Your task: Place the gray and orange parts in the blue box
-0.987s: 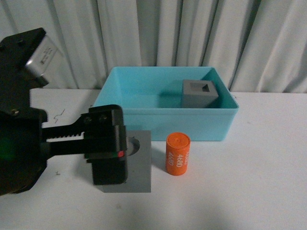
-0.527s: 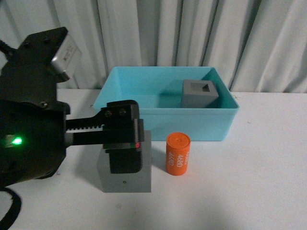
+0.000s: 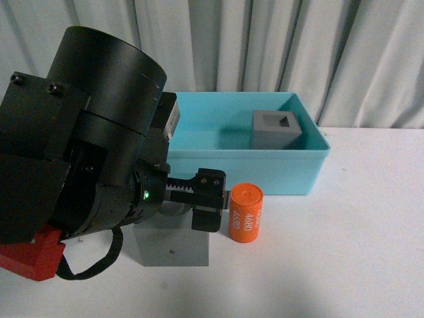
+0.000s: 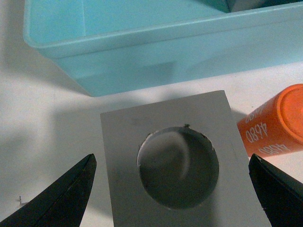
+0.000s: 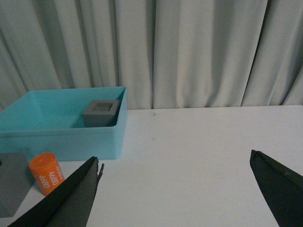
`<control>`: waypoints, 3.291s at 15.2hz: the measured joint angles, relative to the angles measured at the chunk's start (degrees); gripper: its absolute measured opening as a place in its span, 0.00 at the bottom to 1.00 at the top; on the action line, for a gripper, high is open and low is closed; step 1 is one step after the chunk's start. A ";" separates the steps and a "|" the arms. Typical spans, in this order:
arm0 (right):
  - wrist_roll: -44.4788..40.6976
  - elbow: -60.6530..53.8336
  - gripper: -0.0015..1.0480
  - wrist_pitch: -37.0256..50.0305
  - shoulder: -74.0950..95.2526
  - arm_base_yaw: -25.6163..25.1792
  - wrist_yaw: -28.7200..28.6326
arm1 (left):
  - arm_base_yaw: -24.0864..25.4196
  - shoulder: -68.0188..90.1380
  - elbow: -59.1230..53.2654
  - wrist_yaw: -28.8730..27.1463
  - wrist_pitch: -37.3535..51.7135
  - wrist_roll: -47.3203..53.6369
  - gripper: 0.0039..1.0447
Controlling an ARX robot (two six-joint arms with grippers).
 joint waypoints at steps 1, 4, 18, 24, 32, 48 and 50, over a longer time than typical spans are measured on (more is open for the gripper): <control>0.02 0.00 0.94 0.00 0.00 0.00 0.00 | 0.44 0.94 0.81 0.00 0.33 0.33 0.94; 0.00 0.00 0.94 0.00 0.00 0.00 0.00 | 1.46 2.58 1.46 0.00 0.79 1.14 0.94; 0.00 0.00 0.94 0.00 0.00 0.00 0.00 | 4.24 5.07 0.72 -0.11 3.19 4.42 0.79; 0.00 0.00 0.94 0.00 0.00 0.00 0.00 | 4.17 4.79 0.09 0.92 2.75 4.35 0.23; 0.00 0.00 0.94 0.00 0.00 0.00 0.00 | 9.31 -10.75 2.95 10.47 -16.70 3.23 0.18; 0.02 0.00 0.94 0.00 0.00 0.00 0.00 | 0.04 12.92 56.02 4.09 -33.70 -5.11 0.17; 0.00 0.00 0.94 0.00 0.00 0.00 0.00 | 0.98 16.11 58.73 2.86 -34.47 -3.50 0.17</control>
